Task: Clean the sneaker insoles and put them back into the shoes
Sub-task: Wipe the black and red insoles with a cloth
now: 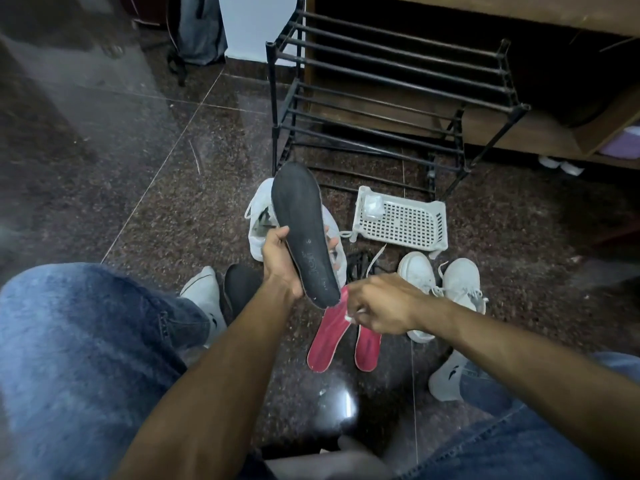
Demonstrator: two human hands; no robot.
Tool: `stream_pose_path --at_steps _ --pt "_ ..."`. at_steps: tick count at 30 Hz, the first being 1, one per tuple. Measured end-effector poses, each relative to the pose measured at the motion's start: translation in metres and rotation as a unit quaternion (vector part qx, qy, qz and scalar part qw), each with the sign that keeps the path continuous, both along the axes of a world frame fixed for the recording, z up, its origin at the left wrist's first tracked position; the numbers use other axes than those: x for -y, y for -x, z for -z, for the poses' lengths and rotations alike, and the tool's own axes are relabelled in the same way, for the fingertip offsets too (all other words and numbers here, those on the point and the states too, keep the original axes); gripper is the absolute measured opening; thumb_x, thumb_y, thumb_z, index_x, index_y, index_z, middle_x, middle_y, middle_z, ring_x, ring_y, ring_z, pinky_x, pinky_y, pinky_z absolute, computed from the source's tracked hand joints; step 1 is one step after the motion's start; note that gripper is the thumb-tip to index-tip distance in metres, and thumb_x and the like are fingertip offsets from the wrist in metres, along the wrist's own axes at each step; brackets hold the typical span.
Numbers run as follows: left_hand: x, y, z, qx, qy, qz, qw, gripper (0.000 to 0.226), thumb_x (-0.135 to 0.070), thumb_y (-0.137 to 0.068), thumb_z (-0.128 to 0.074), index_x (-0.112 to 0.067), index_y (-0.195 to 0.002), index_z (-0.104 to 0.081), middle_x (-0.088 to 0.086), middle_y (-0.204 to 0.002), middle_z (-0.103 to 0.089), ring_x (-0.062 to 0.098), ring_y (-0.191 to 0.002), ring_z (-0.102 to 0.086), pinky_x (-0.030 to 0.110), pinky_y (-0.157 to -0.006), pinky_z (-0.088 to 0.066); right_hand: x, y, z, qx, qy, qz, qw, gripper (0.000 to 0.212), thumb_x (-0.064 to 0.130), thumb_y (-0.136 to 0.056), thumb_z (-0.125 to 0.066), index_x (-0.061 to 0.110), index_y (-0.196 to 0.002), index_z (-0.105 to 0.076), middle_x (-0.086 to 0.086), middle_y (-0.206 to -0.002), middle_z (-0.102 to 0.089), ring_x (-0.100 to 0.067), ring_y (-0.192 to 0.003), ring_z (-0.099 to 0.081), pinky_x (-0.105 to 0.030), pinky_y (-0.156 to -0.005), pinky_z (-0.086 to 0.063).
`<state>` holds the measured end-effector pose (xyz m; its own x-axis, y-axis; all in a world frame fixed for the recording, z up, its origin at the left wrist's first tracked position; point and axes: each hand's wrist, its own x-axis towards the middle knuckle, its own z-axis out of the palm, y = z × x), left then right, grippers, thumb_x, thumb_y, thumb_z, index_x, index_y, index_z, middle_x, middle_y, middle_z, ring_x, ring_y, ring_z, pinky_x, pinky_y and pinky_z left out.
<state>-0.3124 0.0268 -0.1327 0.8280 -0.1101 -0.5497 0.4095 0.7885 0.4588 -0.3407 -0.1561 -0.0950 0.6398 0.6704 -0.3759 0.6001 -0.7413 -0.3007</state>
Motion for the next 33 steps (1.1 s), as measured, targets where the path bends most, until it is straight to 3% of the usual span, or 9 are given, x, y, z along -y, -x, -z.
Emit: stream_pose_path --at_steps 3,6,13,16,21,23,26,29,33 --pt "-0.008 0.012 0.032 -0.115 -0.153 0.018 0.981 0.044 -0.021 -0.07 -0.055 0.005 -0.101 -0.07 0.026 -0.101 -0.069 0.038 -0.089 -0.067 0.048 -0.086 -0.054 0.013 -0.013 0.02 -0.01 0.04 0.044 0.998 0.013 0.023 -0.086 -0.064 0.028 -0.095 -0.072 0.013 -0.103 -0.069 -0.011 -0.094 -0.065 -0.023 -0.072 -0.044" --pt "-0.017 0.033 0.082 -0.201 -0.32 0.102 0.92 0.006 -0.007 -0.078 -0.054 -0.005 -0.081 -0.06 0.015 -0.083 -0.062 0.03 -0.084 -0.058 0.038 -0.074 -0.05 0.028 -0.028 0.044 -0.021 0.076 0.113 0.99 0.011 0.026 -0.084 -0.066 0.028 -0.092 -0.073 0.009 -0.099 -0.071 -0.016 -0.092 -0.065 -0.025 -0.07 -0.043" --pt "-0.025 0.069 0.155 -0.323 -0.388 0.187 0.843 0.031 0.003 -0.084 -0.057 0.016 -0.113 -0.059 0.017 -0.089 -0.058 0.028 -0.083 -0.054 0.038 -0.076 -0.046 0.041 -0.018 0.11 -0.145 0.131 0.189 0.962 0.012 0.021 -0.079 -0.065 0.021 -0.068 -0.066 0.005 -0.076 -0.067 -0.019 -0.079 -0.064 -0.027 -0.066 -0.048" --pt "-0.026 0.048 0.155 -0.309 -0.405 0.167 0.844 0.033 0.003 -0.085 -0.058 0.012 -0.117 -0.056 0.019 -0.099 -0.061 0.028 -0.081 -0.052 0.035 -0.072 -0.043 0.038 -0.015 0.132 -0.187 0.139 0.186 0.954 0.013 0.019 -0.077 -0.063 0.015 -0.066 -0.064 0.002 -0.069 -0.063 -0.021 -0.077 -0.065 -0.03 -0.07 -0.05" --pt "-0.035 0.012 0.171 -0.258 -0.457 0.223 0.822 0.051 -0.002 -0.088 -0.06 -0.001 -0.137 -0.047 0.017 -0.127 -0.057 0.036 -0.109 -0.056 0.036 -0.085 -0.049 0.029 -0.018 0.165 -0.222 0.127 0.224 0.94 0.03 0.016 -0.078 -0.062 0.021 -0.051 -0.053 0.008 -0.059 -0.055 -0.018 -0.07 -0.06 -0.027 -0.066 -0.047" --pt "-0.037 0.014 0.181 -0.236 -0.537 0.254 0.769 0.054 -0.011 -0.087 -0.061 -0.008 -0.139 -0.046 0.017 -0.13 -0.055 0.038 -0.111 -0.056 0.044 -0.094 -0.05 0.028 -0.017 0.177 -0.242 0.126 0.226 0.935 0.026 0.016 -0.078 -0.062 0.021 -0.054 -0.056 0.004 -0.064 -0.06 -0.02 -0.072 -0.063 -0.026 -0.064 -0.05" --pt "-0.023 0.028 0.187 -0.132 -0.706 0.29 0.633 0.04 -0.021 -0.087 -0.057 -0.015 -0.126 -0.056 0.015 -0.125 -0.053 0.038 -0.111 -0.055 0.047 -0.092 -0.05 0.029 -0.011 0.192 -0.254 0.134 0.217 0.933 0.032 0.015 -0.081 -0.059 0.019 -0.05 -0.049 0.006 -0.056 -0.051 -0.018 -0.064 -0.056 -0.02 -0.049 -0.037" --pt "0.008 0.031 0.189 -0.019 -0.7 0.37 0.61 0.022 -0.024 -0.086 -0.056 -0.021 -0.104 -0.068 0.01 -0.107 -0.065 0.033 -0.099 -0.063 0.041 -0.08 -0.054 0.031 -0.008 0.205 -0.276 0.128 0.236 0.923 0.023 0.017 -0.077 -0.06 0.015 -0.055 -0.058 0.004 -0.058 -0.058 -0.018 -0.067 -0.061 -0.024 -0.059 -0.046" --pt "0.041 0.028 0.198 -0.058 -0.656 0.452 0.602 0.03 -0.038 -0.084 -0.06 -0.02 -0.107 -0.066 0.008 -0.104 -0.067 0.03 -0.097 -0.066 0.035 -0.075 -0.051 0.041 -0.003 0.23 -0.313 0.098 0.257 0.909 0.018 0.024 -0.066 -0.061 0.018 -0.078 -0.073 0.004 -0.076 -0.072 -0.017 -0.071 -0.068 -0.036 -0.073 -0.059"
